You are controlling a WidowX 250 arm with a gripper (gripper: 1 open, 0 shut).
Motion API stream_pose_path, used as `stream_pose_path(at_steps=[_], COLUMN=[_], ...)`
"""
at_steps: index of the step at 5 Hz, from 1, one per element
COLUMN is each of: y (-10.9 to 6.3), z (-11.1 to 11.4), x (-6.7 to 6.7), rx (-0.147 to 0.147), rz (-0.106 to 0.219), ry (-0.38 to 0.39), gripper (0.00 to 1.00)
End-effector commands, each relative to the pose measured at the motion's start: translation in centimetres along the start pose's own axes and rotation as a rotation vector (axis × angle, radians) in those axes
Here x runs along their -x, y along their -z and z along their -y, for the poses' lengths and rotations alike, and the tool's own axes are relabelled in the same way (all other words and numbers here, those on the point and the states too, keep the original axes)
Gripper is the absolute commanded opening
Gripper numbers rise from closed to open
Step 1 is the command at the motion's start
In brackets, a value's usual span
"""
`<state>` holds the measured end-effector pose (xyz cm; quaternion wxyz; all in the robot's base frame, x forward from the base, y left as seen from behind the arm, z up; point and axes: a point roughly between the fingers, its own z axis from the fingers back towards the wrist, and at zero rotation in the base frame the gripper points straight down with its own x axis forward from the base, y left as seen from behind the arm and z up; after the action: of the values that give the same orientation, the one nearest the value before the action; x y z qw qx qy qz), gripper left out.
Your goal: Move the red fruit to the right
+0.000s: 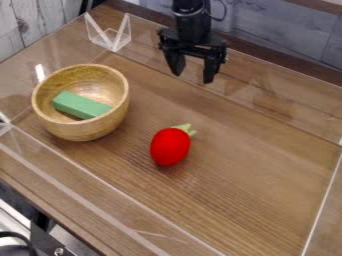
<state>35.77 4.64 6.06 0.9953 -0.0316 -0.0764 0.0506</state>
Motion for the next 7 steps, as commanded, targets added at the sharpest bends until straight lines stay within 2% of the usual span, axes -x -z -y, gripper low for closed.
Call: stream_pose_path(at_steps=[1, 4, 6, 7], y=[-1.6, -3.6, -4.7, -4.1], z=[1.0, 1.0, 1.0, 2.0], x=[-0.2, 4.7, 7.1, 7.8], rx=[0.007, 0.04, 0.026, 0.024], rz=[0.048, 0.032, 0.005, -0.018], ry=[0.076, 0.188, 0.128, 0.125], gripper=[1.0, 1.0, 1.0, 1.0])
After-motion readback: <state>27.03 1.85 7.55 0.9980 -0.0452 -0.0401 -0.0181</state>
